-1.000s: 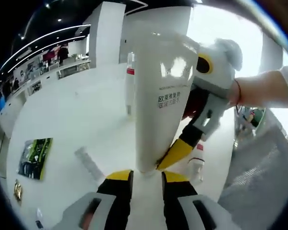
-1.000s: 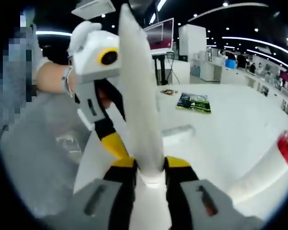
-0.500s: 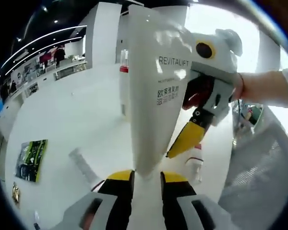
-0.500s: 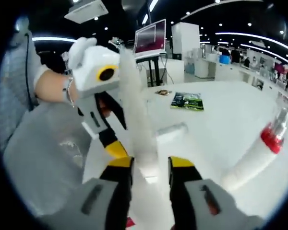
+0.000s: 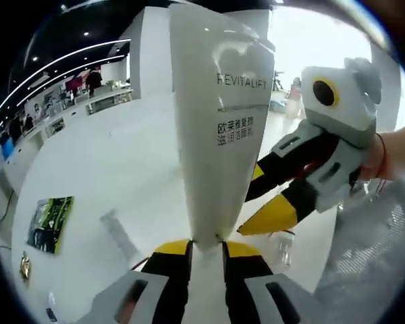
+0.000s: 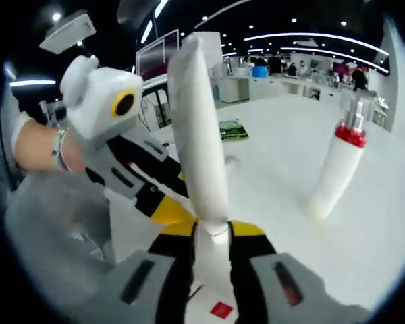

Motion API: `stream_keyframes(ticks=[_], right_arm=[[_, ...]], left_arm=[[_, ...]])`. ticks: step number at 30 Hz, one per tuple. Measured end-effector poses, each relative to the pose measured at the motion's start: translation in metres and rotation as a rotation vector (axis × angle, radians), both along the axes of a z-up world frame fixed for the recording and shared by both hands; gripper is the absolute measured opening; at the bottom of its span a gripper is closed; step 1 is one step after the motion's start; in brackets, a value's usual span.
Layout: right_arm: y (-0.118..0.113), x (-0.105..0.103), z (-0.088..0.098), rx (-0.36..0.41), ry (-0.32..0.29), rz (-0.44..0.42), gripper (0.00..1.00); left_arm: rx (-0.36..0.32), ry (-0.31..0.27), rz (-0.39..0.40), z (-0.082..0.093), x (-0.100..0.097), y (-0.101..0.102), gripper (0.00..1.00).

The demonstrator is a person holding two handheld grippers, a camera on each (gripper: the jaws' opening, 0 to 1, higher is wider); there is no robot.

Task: Arrange the skincare products in the storage area until every visible bottle or jar stands upright without overlapping.

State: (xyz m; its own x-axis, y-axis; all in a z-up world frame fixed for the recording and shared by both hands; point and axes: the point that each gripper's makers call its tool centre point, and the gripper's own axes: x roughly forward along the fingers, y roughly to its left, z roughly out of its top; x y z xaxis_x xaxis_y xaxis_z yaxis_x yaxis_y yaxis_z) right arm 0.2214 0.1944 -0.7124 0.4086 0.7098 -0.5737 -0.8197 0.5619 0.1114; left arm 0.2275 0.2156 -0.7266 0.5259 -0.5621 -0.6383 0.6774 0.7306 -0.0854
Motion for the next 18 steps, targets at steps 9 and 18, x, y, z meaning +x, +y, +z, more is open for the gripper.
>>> stream_keyframes(ticks=[9,18], right_arm=[[-0.004,0.013,-0.001,-0.014,-0.052,-0.003,0.19],[-0.011,0.032,-0.007,-0.036,-0.081,-0.008,0.18]], left_arm=[[-0.011,-0.024,0.093,-0.002,0.009,-0.002,0.17],[0.026,-0.012,0.095,-0.001,0.029,-0.008,0.16]])
